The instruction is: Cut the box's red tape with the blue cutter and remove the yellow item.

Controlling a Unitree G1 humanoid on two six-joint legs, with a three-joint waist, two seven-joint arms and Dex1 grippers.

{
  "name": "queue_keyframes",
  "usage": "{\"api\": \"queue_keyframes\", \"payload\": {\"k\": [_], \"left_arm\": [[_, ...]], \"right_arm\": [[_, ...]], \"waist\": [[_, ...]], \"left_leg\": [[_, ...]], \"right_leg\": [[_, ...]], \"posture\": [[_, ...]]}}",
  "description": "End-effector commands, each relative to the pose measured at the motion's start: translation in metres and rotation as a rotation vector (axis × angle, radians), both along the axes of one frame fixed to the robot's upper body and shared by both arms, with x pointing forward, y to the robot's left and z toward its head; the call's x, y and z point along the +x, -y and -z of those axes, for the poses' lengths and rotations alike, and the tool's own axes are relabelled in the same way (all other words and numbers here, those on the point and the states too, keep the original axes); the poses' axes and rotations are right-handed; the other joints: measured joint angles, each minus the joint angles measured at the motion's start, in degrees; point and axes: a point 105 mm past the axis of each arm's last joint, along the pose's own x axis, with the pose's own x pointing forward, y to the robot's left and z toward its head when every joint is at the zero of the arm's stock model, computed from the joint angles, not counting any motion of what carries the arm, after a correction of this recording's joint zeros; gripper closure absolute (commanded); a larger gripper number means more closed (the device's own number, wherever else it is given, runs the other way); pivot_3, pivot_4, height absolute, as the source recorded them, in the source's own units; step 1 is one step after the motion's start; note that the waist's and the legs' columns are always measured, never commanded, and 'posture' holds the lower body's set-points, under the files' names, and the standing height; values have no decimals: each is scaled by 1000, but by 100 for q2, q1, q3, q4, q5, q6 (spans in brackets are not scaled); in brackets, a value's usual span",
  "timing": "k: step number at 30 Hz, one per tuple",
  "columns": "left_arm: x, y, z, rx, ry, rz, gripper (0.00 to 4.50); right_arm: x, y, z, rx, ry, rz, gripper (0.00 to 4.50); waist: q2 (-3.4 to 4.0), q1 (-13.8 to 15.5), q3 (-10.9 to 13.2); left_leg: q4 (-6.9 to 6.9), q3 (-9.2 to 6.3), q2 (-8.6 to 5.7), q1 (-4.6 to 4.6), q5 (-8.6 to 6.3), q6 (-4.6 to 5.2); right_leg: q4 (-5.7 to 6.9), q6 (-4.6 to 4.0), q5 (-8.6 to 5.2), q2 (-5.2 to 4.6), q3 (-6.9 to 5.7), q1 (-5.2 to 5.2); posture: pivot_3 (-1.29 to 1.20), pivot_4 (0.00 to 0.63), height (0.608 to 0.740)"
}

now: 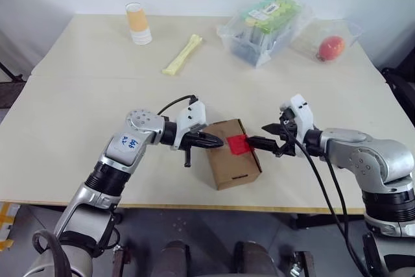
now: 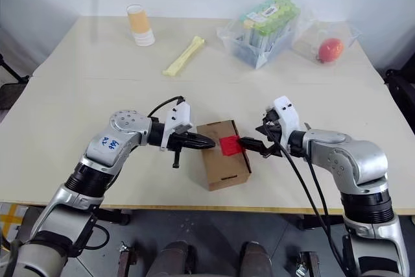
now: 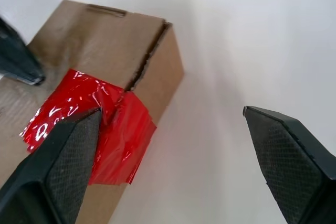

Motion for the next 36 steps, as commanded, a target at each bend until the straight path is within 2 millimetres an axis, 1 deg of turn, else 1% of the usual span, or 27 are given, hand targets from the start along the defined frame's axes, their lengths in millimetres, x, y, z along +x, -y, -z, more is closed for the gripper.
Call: {"api": "queue_keyframes", "payload": {"k": [1, 6, 9, 11, 16, 19, 21, 23, 25, 27, 29, 31, 34, 36], "left_arm": [[-5, -8, 22, 95, -37, -7, 4500], [-9, -7, 25, 85, -65, -8, 4500], [-8, -9, 27, 91, -64, -20, 4500], [-8, -9, 27, 93, -61, -27, 4500], [-7, -10, 28, 94, -57, -36, 4500], [-6, -11, 28, 95, -55, -40, 4500], [-6, -12, 28, 97, -55, -44, 4500], [-6, -13, 28, 98, -53, -47, 4500], [-6, -14, 28, 99, -50, -53, 4500], [-6, -15, 27, 96, -49, -61, 4500], [-6, -16, 27, 96, -47, -62, 4500], [-6, -16, 25, 93, -37, -62, 4500], [-6, -19, 23, 92, -20, -64, 4500], [-5, -20, 22, 93, -14, -67, 4500]], "right_arm": [[9, 39, 14, -86, -46, 163, 63], [10, 34, 15, -26, -79, 159, 63], [10, 32, 21, -71, -74, 146, 63], [10, 28, 21, -101, -52, 131, 63], [14, 19, 21, -197, 17, 90, 63], [17, 21, 29, -290, 60, 73, 63], [21, 27, 39, -401, 99, 56, 63], [23, 28, 44, -421, 114, 36, 63], [24, 24, 43, -324, 79, 32, 63], [22, 16, 43, -211, 4, 5, 63], [19, 9, 43, -135, -58, -30, 63], [12, -2, 43, -53, -170, -84, 63], [5, -14, 41, 36, -292, -139, 63], [-2, -18, 44, 37, -354, -195, 63]], "waist": [[-3, 1, -2], [2, -48, -2], [2, -51, -3], [2, -50, -3], [2, -51, -3], [2, -51, -3], [2, -52, -3], [0, -52, -5], [-8, -51, -9], [-10, -63, -11], [-9, -86, -11], [-9, -103, -11], [-8, -140, -12], [-8, -161, -12]], "left_leg": [[1, 0, 0, 0, 0, 0], [-12, 2, 1, 0, 0, 0], [-13, 3, 1, 0, 0, 0], [-12, 3, 1, 0, 0, 0], [-12, 3, 1, 0, 0, 0], [-11, 3, 1, 0, 0, 0], [-11, 3, 1, 0, 0, 0], [-11, 3, 1, 1, 0, 0], [-11, 4, 1, 6, 0, 0], [-11, 5, 2, 11, 0, 0], [-11, 7, 3, 15, 1, -1], [-13, 7, 5, 17, 1, -1], [-18, 6, 6, 21, 1, -1], [-21, 6, 6, 25, 1, -1]], "right_leg": [[0, 0, 0, 0, 0, 0], [1, 0, 0, 0, 0, -10], [0, 0, 0, 0, 0, -10], [0, 0, 0, 0, 1, -10], [-1, 0, 0, 0, 1, -10], [-2, 0, 0, 0, 1, -10], [-3, 0, 0, 0, 1, -10], [-4, 0, 0, 0, 2, -8], [-4, 0, 0, 0, 1, -3], [-4, 0, 0, 0, 2, 1], [-2, -1, 0, 1, 3, 3], [1, -1, 0, 2, 3, 3], [3, -1, 0, 2, 3, 3], [4, -1, 0, 2, 3, 4]], "posture": [[0, 150, 740], [0, 150, 740], [0, 150, 740], [0, 150, 740], [0, 150, 740], [0, 150, 740], [0, 150, 740], [0, 150, 740], [0, 150, 740], [0, 150, 740], [0, 150, 740], [0, 150, 740], [0, 150, 740], [0, 150, 740]]}}
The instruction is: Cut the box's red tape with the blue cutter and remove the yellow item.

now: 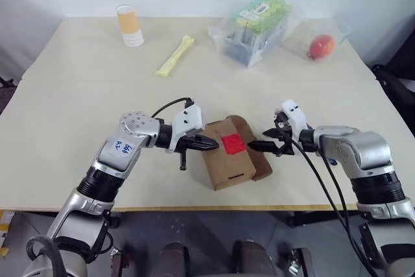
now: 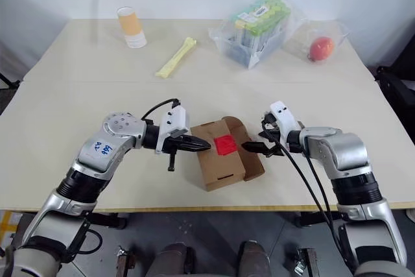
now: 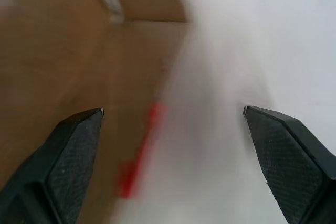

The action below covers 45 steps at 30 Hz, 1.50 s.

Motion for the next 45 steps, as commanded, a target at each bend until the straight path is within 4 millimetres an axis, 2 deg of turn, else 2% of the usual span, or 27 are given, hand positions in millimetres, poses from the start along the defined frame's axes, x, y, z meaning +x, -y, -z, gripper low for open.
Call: {"api": "queue_keyframes", "payload": {"k": [1, 5, 8, 15, 22, 25, 28, 31, 37, 41, 45], "left_arm": [[0, -11, 20, 66, -38, -39, 4500], [1, -15, 19, 66, -27, -54, 4500], [0, -16, 18, 64, -24, -63, 4500], [-4, -19, 19, 57, -21, -83, 4500], [-3, -25, 22, 65, -22, -126, 4500], [2, -27, 20, 54, -3, -155, 4500], [3, -22, 14, -7, -1, -164, 4500], [1, -14, 7, -90, -27, -163, 4500], [6, -2, 13, -134, -12, -180, 4500], [14, 15, 12, -207, 12, -188, 4500], [22, 31, 12, -276, 55, -195, 4500]], "right_arm": [[-21, -13, 20, 34, -192, -115, 63], [-21, -21, 25, 18, -228, -167, 63], [-20, -29, 28, -20, -228, -225, 657], [0, -41, 30, -35, -256, -198, 2930], [-1, -58, 28, -17, -306, -250, 2930], [-6, -62, 22, 2, -316, -276, 3554], [-2, -61, 7, 43, -296, -241, 4472], [6, -57, -8, 68, -263, -181, 4472], [12, -34, -50, 24, -163, -137, 4472], [18, -16, -74, -52, -88, -113, 4472], [22, -8, -103, -162, 14, -140, 4472]], "waist": [[0, -16, 0], [0, -35, 0], [1, -56, -1], [-1, -136, -2], [0, -193, -3], [1, -192, -3], [2, -187, -3], [4, -180, 0], [20, -130, 15], [19, -22, 16], [18, -9, 17]], "left_leg": [[-3, 0, 0, 1, 0, 0], [-12, 1, 0, 10, 0, 0], [-32, 13, 0, 40, 0, -1], [-49, 26, 1, 57, 3, -6], [-56, 26, 4, 62, 4, -8], [-58, 26, 6, 63, 5, -9], [-61, 27, 6, 59, 5, -9], [-62, 29, 5, 49, 5, -9], [-61, 30, 2, 36, 5, -9], [-58, 31, -3, 29, 5, -9], [-60, 31, -4, 26, 5, -9]], "right_leg": [[0, 0, 0, 0, 0, 0], [-1, 0, 0, 0, 1, 4], [-1, -1, -1, 0, 9, 15], [-2, -1, -1, 0, 20, 17], [-1, -1, -1, 1, 20, 17], [-2, -2, -1, 4, 20, 16], [-2, -2, -1, 3, 21, 11], [-2, -2, -1, 3, 21, 2], [-8, -1, 0, 1, 21, -7], [-17, -1, 0, -2, 20, -10], [-22, -1, 0, -2, 18, -10]], "posture": [[0, 150, 740], [0, 150, 740], [0, 150, 740], [0, 150, 740], [0, 150, 740], [0, 150, 740], [0, 150, 740], [0, 150, 740], [0, 150, 740], [0, 150, 740], [0, 150, 740]]}}
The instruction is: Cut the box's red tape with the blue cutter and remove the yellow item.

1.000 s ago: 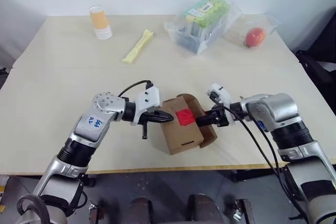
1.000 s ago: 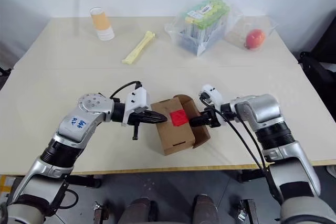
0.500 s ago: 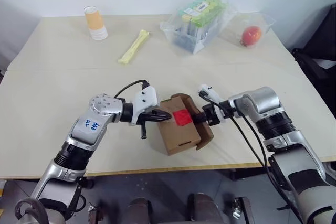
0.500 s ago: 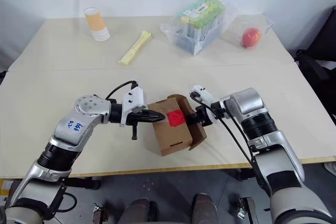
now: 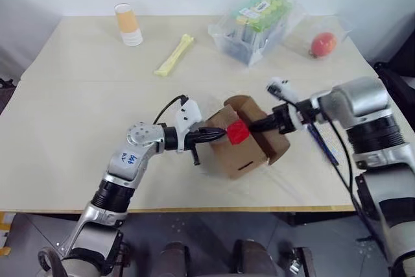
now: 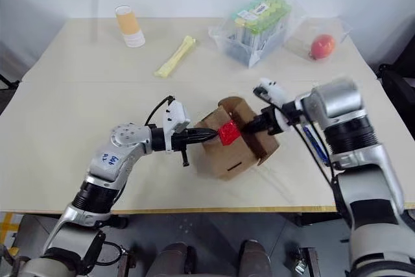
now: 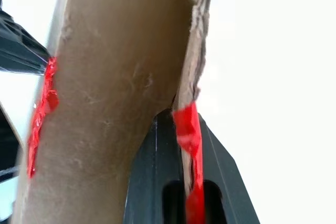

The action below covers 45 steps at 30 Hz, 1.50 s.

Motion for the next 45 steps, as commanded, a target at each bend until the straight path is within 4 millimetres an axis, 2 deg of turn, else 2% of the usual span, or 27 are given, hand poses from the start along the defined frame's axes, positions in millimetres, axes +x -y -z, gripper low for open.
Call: {"api": "queue_keyframes", "payload": {"k": [1, 4, 7, 11, 17, 22, 26, 30, 33, 35, 39, 42, 45], "left_arm": [[6, 13, 13, -1, 8, -15, 4500], [7, 26, 12, -40, 27, -6, 4500], [5, 36, 14, -52, 26, 9, 4500], [2, 41, 15, -59, 27, 13, 4500], [-5, 31, 18, -41, 21, 5, 4500], [-16, 12, 20, 47, 12, 27, 4500], [-27, 5, 13, 103, 39, 91, 4500], [-46, 10, -34, 53, 63, 249, 4500], [-47, 16, -52, 19, 79, 273, 4500], [-46, 28, -64, -17, 96, 290, 4500], [-39, 37, -53, 6, 77, 260, 4500], [-33, 42, -31, 56, 27, 228, 4500], [-36, 41, -15, 109, -26, 235, 4500]], "right_arm": [[1, -2, -39, -63, 150, -104, 4472], [0, -1, -49, -134, 188, -166, 4472], [0, 3, -51, -246, 238, -243, 4472], [-2, 1, -53, -315, 278, -310, 4472], [-8, -7, -52, -359, 346, -357, 4472], [-17, -19, -55, -394, 465, -381, 4472], [-25, -21, -41, -399, 485, -375, 4472], [-15, -15, -35, -432, 543, -317, 4472], [-14, -16, -36, -428, 555, -310, 4472], [-13, -17, -35, -430, 561, -308, 4472], [-10, -18, -35, -428, 571, -298, 4472], [-10, -18, -37, -420, 574, -283, 4472], [-5, -6, -44, -429, 575, -246, 4472]], "waist": [[-2, -3, 1], [-1, -15, 1], [-4, -8, 3], [-6, -11, 4], [-6, -16, 4], [-6, -18, 4], [-7, -22, 4], [-11, 17, 6], [-13, 44, 7], [-13, 42, 8], [-14, -9, 9], [-14, -17, 9], [-15, -17, 9]], "left_leg": [[0, 1, -1, -2, 0, 0], [-2, 2, -1, -2, 0, 0], [-3, 4, -1, -5, 0, 0], [-3, 2, -1, -9, 0, 0], [-4, -1, 0, -9, 0, 0], [-4, -4, 0, -9, 0, 0], [-6, -5, 2, -9, -1, -1], [-4, -5, 1, -9, -1, -1], [0, -7, 1, -13, -1, -1], [-2, -7, 1, -12, -1, -1], [-6, -7, 1, -12, -1, -1], [-9, -9, 1, -12, 0, -1], [-9, -9, 1, -12, 0, -1]], "right_leg": [[-2, 0, 0, 0, 0, -1], [-3, 0, 0, 0, 0, -3], [-4, 1, 0, 0, -1, -7], [-7, 2, 1, 0, -3, -7], [-6, 2, 1, 0, -5, -8], [-6, 2, 1, 0, -6, -8], [-4, 2, 1, 0, -7, -8], [-5, 2, 1, 0, -6, -6], [-8, 2, 1, 0, -6, -5], [-8, 2, 1, 0, -6, -5], [-10, 2, 1, 0, -9, -5], [-9, 2, 1, 1, -12, -6], [-9, 2, 1, 1, -12, -6]], "posture": [[0, 150, 740], [0, 150, 740], [0, 150, 740], [0, 150, 740], [0, 150, 740], [0, 150, 740], [0, 150, 740], [0, 150, 740], [0, 150, 740], [0, 150, 740], [0, 150, 740], [0, 150, 740], [0, 150, 740]]}}
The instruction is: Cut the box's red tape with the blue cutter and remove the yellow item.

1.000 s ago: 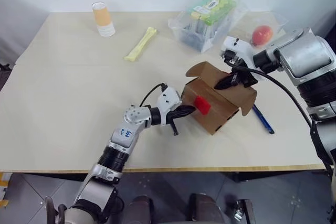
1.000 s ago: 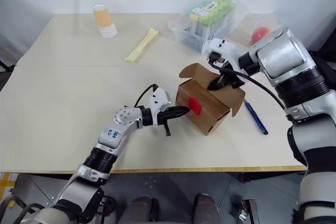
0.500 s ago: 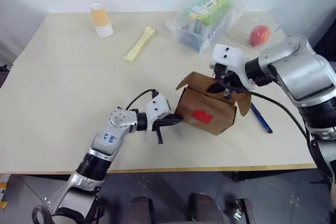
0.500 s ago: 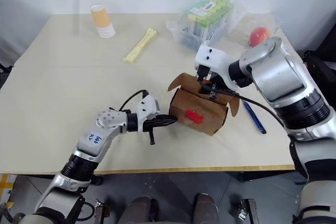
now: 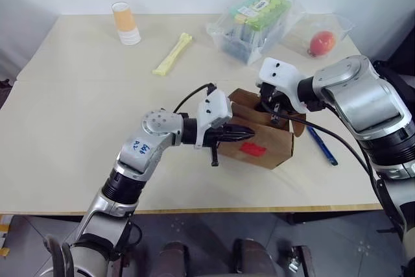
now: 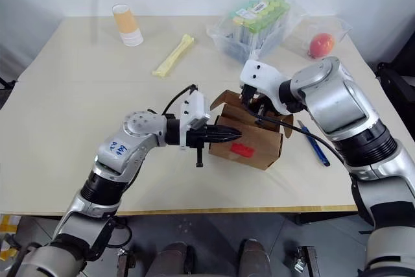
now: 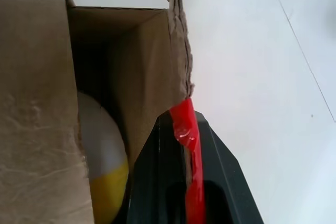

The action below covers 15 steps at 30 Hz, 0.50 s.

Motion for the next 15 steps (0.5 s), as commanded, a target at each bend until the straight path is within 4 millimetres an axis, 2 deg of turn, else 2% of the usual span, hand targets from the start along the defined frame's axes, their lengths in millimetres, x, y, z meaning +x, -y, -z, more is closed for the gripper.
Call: {"api": "queue_keyframes", "payload": {"k": [1, 5, 8, 15], "left_arm": [[-4, -1, 14, 55, -33, 8, 4500], [1, -13, 26, 93, -77, -47, 4500], [5, -27, 35, 136, -72, -71, 4500], [12, -42, 35, 130, -67, -110, 4500]], "right_arm": [[5, 16, -16, 27, 33, 46, 4472], [10, 43, -27, 29, 19, 111, 4472], [3, 62, -28, 56, -63, 156, 4472], [-12, 92, -23, 123, -201, 267, 4472]], "waist": [[0, 8, 0], [0, 39, 0], [0, 18, 0], [0, 29, 1]], "left_leg": [[0, 0, 0, 0, 0, 0], [3, -1, -1, 0, 0, 0], [3, 0, 0, 0, 0, 0], [5, 3, 0, 0, 0, 1]], "right_leg": [[0, 0, 0, 0, 0, 0], [-2, 0, 0, -1, 0, 3], [-2, 0, 0, 0, 1, 3], [-2, 0, 0, 0, 2, 2]], "posture": [[0, 150, 740], [0, 150, 740], [0, 150, 740], [0, 150, 740]]}}
